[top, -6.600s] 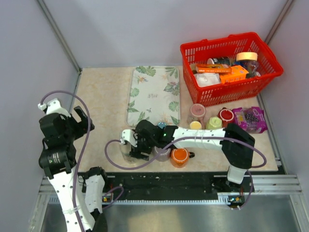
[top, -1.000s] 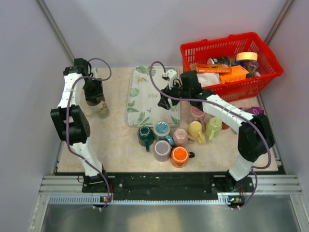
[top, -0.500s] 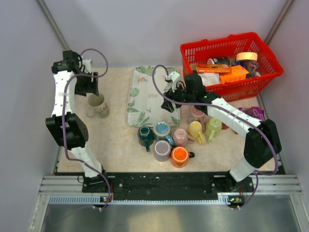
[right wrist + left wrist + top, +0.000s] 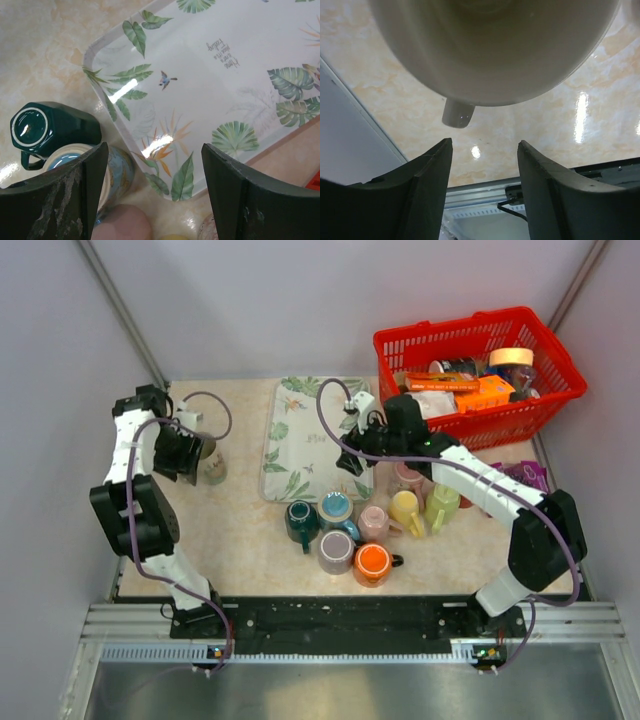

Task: Turn the mug right side up
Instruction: Place the cup at the corner of the board, then move the cup to the tray.

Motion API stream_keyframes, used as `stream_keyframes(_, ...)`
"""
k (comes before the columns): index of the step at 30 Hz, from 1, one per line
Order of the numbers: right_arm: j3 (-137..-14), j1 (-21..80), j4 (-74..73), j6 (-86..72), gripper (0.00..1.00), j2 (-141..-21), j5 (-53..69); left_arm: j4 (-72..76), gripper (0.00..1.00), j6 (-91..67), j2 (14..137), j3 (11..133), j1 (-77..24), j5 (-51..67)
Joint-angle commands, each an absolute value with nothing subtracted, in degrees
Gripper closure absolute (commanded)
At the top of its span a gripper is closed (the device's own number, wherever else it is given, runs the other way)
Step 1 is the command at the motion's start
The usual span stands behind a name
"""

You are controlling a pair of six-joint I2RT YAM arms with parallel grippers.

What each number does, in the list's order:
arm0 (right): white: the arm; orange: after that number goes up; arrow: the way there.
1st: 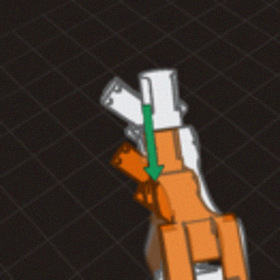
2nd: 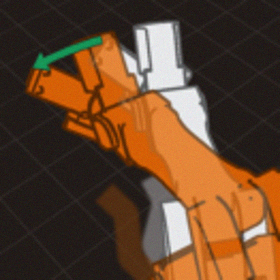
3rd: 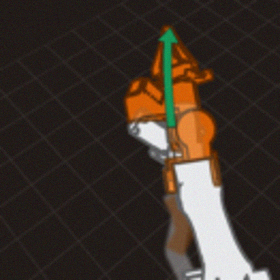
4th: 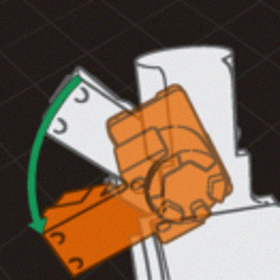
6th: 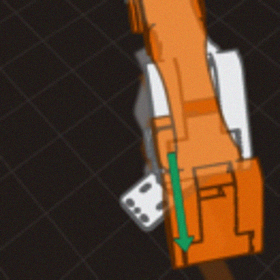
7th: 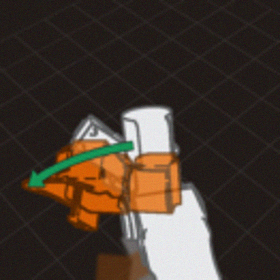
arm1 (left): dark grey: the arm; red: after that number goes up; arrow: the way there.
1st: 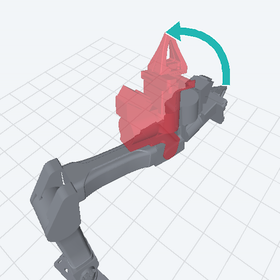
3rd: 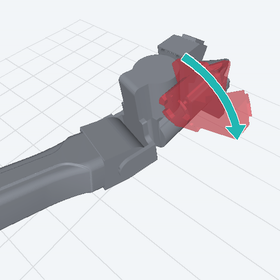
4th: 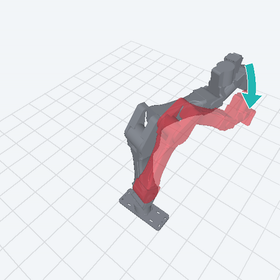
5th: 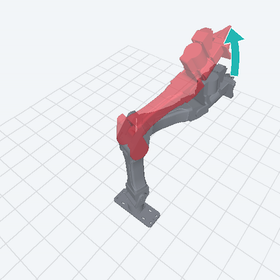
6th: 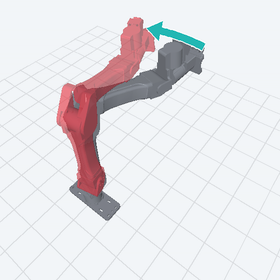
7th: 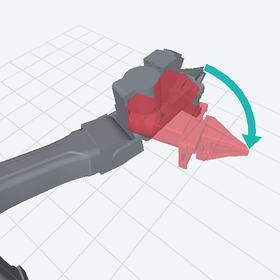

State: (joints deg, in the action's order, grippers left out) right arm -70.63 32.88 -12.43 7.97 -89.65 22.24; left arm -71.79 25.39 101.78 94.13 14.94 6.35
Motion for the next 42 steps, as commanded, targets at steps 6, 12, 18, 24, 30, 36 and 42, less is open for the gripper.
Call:
stream_keyframes(6, -69.8, 33.0, -11.2, 9.1, 0.25, -87.2, 21.6, -61.4, 0.63, 27.2, 101.5, 89.5, 14.9, 10.0)
stream_keyframes(12, -69.2, 33.0, -11.8, 9.1, 0.25, -87.1, 21.4, -56.8, 0.66, 23.4, 103.9, 89.4, 14.9, 9.5)
stream_keyframes(18, -68.5, 33.0, -12.2, 9.3, 0.24, -87.1, 21.1, -52.0, 0.65, 24.4, 103.9, 87.2, 14.9, 15.3)
stream_keyframes(24, -68.2, 33.0, -12.7, 9.3, 0.24, -86.8, 21.0, -49.3, 0.49, 25.4, 103.9, 86.0, 13.8, 13.2)
stream_keyframes(30, -68.6, 32.9, -13.4, 10.0, 0.24, -86.8, 20.9, -48.9, 0.39, 30.8, 103.5, 86.4, 13.8, 10.7)
stream_keyframes(36, -69.1, 33.0, -13.8, 10.2, 0.24, -86.8, 20.9, -48.4, 0.22, 39.2, 104.5, 88.9, 13.8, 9.5)
stream_keyframes(42, -69.3, 33.0, -13.9, 10.2, 0.24, -86.8, 21.4, -54.6, 0.35, 47.3, 108.9, 94.7, 13.9, 20.3)
